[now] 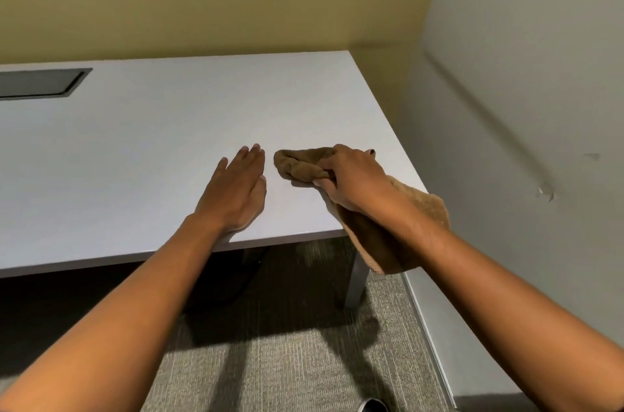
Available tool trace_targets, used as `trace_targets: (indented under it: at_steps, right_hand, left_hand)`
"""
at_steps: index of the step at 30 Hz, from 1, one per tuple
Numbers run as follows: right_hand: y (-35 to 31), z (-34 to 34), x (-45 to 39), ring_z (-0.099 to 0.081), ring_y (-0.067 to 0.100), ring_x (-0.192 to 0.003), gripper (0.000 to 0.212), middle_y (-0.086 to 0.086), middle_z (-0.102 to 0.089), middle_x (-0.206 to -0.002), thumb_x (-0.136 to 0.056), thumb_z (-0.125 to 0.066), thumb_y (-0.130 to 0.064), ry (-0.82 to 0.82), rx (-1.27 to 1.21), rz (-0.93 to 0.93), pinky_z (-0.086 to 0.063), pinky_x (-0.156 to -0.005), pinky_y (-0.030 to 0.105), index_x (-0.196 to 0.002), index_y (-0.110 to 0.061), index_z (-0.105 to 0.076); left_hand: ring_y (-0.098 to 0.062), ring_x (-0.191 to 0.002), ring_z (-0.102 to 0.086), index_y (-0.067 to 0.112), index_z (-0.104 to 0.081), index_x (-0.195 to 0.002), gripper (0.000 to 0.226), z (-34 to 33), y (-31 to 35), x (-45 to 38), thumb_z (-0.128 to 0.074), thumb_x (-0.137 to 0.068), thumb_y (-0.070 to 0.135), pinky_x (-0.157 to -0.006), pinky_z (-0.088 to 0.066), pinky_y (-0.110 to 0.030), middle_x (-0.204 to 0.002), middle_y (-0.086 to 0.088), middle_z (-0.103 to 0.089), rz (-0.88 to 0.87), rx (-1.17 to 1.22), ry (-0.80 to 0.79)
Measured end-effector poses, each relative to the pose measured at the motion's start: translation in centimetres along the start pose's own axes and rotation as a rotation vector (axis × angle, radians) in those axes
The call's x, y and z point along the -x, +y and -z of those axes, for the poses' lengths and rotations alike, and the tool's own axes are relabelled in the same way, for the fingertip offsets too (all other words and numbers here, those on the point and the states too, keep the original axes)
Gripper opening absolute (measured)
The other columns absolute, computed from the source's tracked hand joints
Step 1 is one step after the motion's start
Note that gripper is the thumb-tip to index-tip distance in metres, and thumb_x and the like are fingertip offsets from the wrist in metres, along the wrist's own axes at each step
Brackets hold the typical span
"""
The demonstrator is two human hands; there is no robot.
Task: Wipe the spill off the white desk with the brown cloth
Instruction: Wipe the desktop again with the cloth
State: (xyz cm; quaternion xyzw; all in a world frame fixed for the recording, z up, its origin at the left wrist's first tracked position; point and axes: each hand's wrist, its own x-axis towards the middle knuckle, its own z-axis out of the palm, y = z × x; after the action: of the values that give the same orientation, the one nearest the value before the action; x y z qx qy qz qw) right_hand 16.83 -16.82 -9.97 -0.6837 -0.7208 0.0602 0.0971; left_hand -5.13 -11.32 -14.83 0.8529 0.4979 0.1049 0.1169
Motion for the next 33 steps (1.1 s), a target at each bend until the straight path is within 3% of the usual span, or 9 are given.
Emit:
trace_targets:
  at_steps: [4,10,13,17,22,25,27,29,33]
  right_hand:
    - [0.2,-0.7,0.3,-0.058,0.029,-0.107,0.026,0.005,-0.06,-0.117,-0.097,-0.057,-0.041,0.103,-0.039,-0.028,-0.035,-0.078,0.033,-0.114,-0.028,-0.072]
    - [-0.7,-2.0,-2.0,-0.059,0.03,-0.101,0.018,0.005,-0.062,-0.111,-0.096,-0.061,-0.029,0.246,0.037,-0.11,-0.043,-0.077,0.036,-0.107,-0.022,-0.073]
    - [-0.9,-2.2,-2.3,-0.059,0.03,-0.103,0.02,0.005,-0.063,-0.113,-0.095,-0.062,-0.03,0.261,0.059,-0.111,-0.043,-0.077,0.035,-0.109,-0.02,-0.073]
    - [-2.2,-1.9,-2.0,-0.059,0.028,-0.108,0.031,0.004,-0.063,-0.117,-0.097,-0.057,-0.042,0.193,0.001,-0.058,-0.042,-0.09,0.038,-0.113,-0.02,-0.072]
    - [-5.9,-4.7,0.5,-0.059,0.026,-0.106,0.023,0.001,-0.064,-0.117,-0.094,-0.064,-0.034,0.241,0.037,0.041,-0.044,-0.084,0.034,-0.113,-0.024,-0.072]
    - [-6.3,-5.6,3.5,-0.06,0.029,-0.1,0.021,0.002,-0.066,-0.113,-0.085,-0.075,-0.033,0.316,0.049,0.044,-0.047,-0.081,0.038,-0.104,-0.026,-0.076]
    - [-5.9,-5.6,5.9,-0.059,0.031,-0.094,0.018,0.005,-0.067,-0.106,-0.083,-0.072,-0.035,0.393,0.011,0.066,-0.045,-0.072,0.037,-0.094,-0.022,-0.077]
    - [-5.0,-5.3,7.9,-0.057,0.031,-0.091,0.028,0.006,-0.067,-0.104,-0.086,-0.062,-0.041,0.45,-0.026,0.06,-0.04,-0.068,0.036,-0.094,-0.018,-0.076]
    - [-0.8,-5.1,9.9,-0.057,0.033,-0.104,0.031,0.004,-0.065,-0.111,-0.08,-0.076,-0.037,0.515,0.006,-0.083,-0.048,-0.075,0.04,-0.106,-0.02,-0.072]
  left_hand:
    - [-0.018,-0.154,-0.006,0.012,-0.02,-0.157,0.07,-0.2,0.2,0.1,-0.014,-0.092,0.037,-0.124,-0.004,-0.042,-0.167,-0.003,-0.012,-0.009,-0.006,0.01]
    - [-0.021,-0.154,-0.008,0.01,-0.021,-0.157,0.07,0.1,0.2,0.3,-0.013,-0.092,0.037,-0.124,-0.007,-0.043,-0.167,-0.005,-0.014,-0.027,-0.031,0.008]
    - [-0.02,-0.154,-0.009,0.011,-0.022,-0.157,0.071,-0.2,-0.2,0.0,-0.014,-0.092,0.038,-0.123,-0.008,-0.044,-0.167,-0.004,-0.014,-0.025,-0.031,0.014]
    - [-0.02,-0.154,-0.011,0.015,-0.022,-0.157,0.07,-0.2,-0.2,-0.1,-0.015,-0.091,0.037,-0.123,-0.009,-0.045,-0.166,-0.002,-0.017,-0.018,0.007,0.028]
    - [-0.024,-0.154,-0.012,0.021,-0.027,-0.156,0.081,0.2,-0.3,0.0,-0.014,-0.078,0.041,-0.121,-0.011,-0.05,-0.165,-0.006,-0.021,-0.064,0.051,0.015]
    - [-0.024,-0.154,-0.011,0.015,-0.028,-0.155,0.078,0.4,-0.1,0.2,-0.018,-0.085,0.047,-0.122,-0.008,-0.047,-0.165,-0.005,-0.019,-0.031,0.083,0.014]
    - [-0.026,-0.154,-0.013,0.01,-0.027,-0.155,0.067,0.4,0.0,0.4,-0.025,-0.095,0.041,-0.122,-0.008,-0.046,-0.165,-0.007,-0.019,-0.035,0.073,0.017]
    - [-0.029,-0.153,-0.015,0.008,-0.031,-0.153,0.063,0.5,0.1,0.5,-0.026,-0.097,0.036,-0.121,-0.01,-0.049,-0.164,-0.009,-0.023,-0.049,0.067,0.03]
    - [-0.029,-0.152,-0.019,0.008,-0.036,-0.15,0.064,0.4,0.5,0.6,-0.021,-0.096,0.038,-0.119,-0.014,-0.053,-0.162,-0.009,-0.029,-0.051,0.04,0.072]
